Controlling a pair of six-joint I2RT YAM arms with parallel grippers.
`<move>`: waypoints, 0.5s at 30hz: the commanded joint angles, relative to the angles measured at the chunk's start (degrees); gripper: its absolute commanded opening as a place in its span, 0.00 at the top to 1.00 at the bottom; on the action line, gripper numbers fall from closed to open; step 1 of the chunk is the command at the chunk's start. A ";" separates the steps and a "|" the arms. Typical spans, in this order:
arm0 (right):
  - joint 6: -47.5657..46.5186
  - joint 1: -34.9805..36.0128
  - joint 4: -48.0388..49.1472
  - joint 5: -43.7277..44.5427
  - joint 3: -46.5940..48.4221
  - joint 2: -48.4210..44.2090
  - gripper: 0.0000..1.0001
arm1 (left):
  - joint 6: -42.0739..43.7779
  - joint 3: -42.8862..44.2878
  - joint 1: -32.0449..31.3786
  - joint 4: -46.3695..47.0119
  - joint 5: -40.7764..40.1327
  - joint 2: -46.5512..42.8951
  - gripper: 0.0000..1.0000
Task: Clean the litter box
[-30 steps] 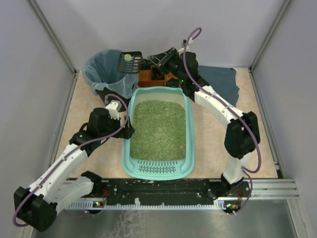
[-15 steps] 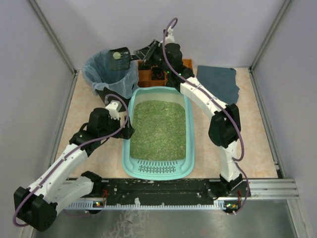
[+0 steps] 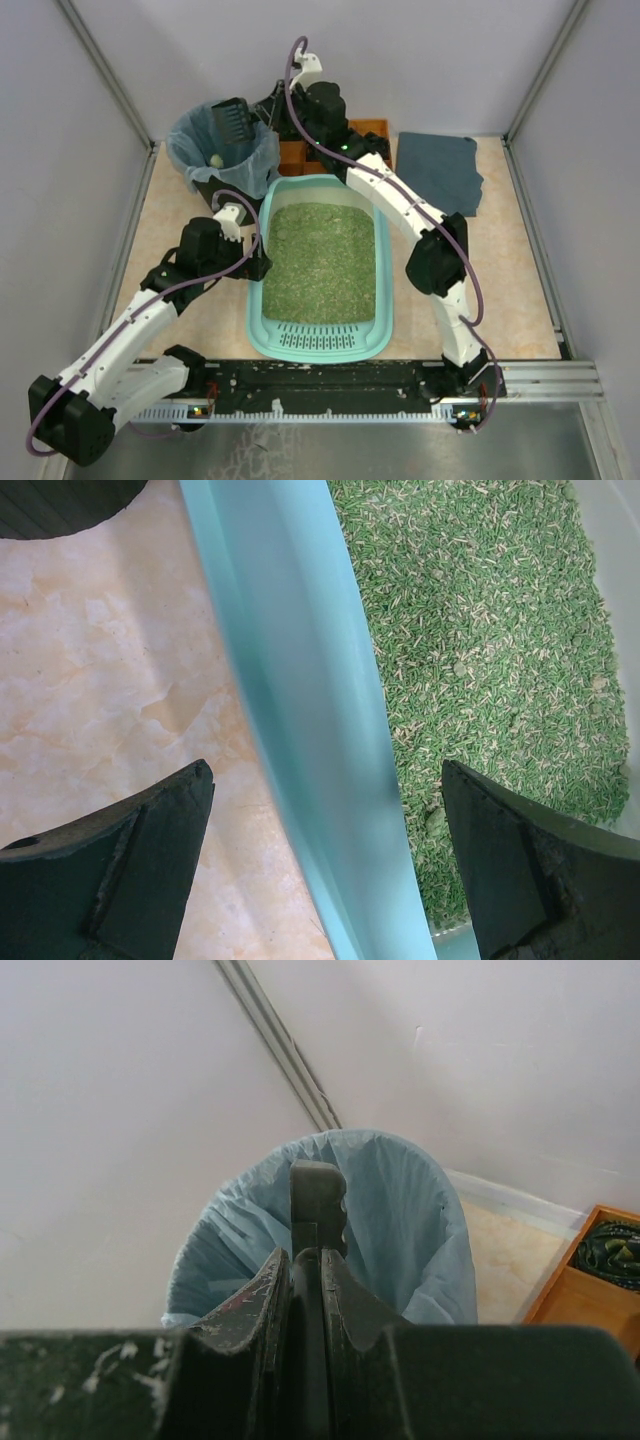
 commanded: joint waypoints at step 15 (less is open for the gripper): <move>-3.49 1.12 14.29 2.04 -7.94 -9.04 1.00 | 0.30 0.16 -0.20 -0.51 -0.29 0.76 0.00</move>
